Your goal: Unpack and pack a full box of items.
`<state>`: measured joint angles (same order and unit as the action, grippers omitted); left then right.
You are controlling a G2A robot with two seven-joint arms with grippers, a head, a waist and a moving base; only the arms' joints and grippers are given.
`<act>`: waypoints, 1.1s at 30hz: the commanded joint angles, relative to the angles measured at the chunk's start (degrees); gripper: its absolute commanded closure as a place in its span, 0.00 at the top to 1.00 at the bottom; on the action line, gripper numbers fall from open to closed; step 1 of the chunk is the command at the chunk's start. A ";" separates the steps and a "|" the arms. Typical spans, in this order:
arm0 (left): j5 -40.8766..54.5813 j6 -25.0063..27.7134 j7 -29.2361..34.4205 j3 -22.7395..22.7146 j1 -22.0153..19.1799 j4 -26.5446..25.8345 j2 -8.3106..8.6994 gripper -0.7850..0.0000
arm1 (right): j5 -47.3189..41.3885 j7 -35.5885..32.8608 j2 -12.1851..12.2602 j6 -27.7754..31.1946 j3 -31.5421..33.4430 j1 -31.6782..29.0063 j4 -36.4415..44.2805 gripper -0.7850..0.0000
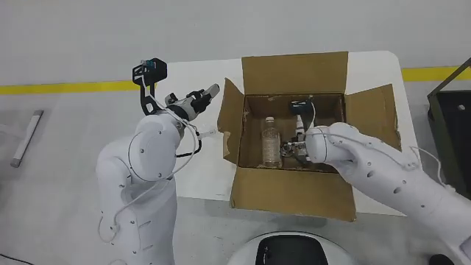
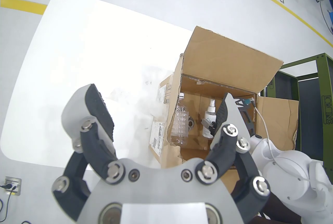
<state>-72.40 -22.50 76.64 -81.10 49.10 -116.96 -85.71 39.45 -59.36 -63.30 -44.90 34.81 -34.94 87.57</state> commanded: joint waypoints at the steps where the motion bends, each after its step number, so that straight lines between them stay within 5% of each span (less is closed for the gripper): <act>1: 0.00 0.00 0.00 0.00 0.00 0.00 0.00 1.00 | -0.66 0.79 -0.83 -0.82 -1.30 0.77 -2.08 0.00; 8: 0.00 0.00 0.00 0.00 0.00 0.00 0.00 1.00 | -4.76 1.28 -3.35 -1.31 -4.42 3.62 -8.12 0.00; 9: 0.00 0.00 0.00 0.00 0.00 0.00 0.00 1.00 | -5.04 1.35 -3.62 -1.38 -4.83 4.01 -8.90 0.11; 12: 0.00 0.00 0.00 0.00 0.00 0.00 0.00 1.00 | -6.42 1.41 -4.37 -1.44 -5.89 4.95 -10.55 0.17; 14: 0.00 0.00 0.00 0.00 0.00 0.00 0.00 1.00 | -7.33 1.43 -4.76 -1.46 -6.43 5.56 -11.36 0.34; 23: 0.00 0.00 0.00 0.00 0.00 0.00 0.00 1.00 | -9.98 1.07 -5.25 -1.10 -7.30 7.08 -11.27 0.51; 25: 0.00 0.00 0.00 0.00 0.00 0.00 0.00 1.00 | -10.23 1.01 -5.10 -1.04 -7.25 7.26 -11.23 0.62; 30: 0.00 0.00 0.00 0.00 0.00 0.00 0.00 1.00 | -11.70 0.59 -4.60 -0.62 -6.49 7.50 -10.40 0.62; 33: 0.00 0.00 0.00 0.00 0.00 0.00 0.00 1.00 | -12.73 0.02 -3.79 -0.04 -4.68 7.39 -7.53 0.49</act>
<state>-72.40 -22.50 76.64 -81.10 49.10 -116.96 -85.71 27.10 -59.03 -67.44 -45.24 29.29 -27.50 78.71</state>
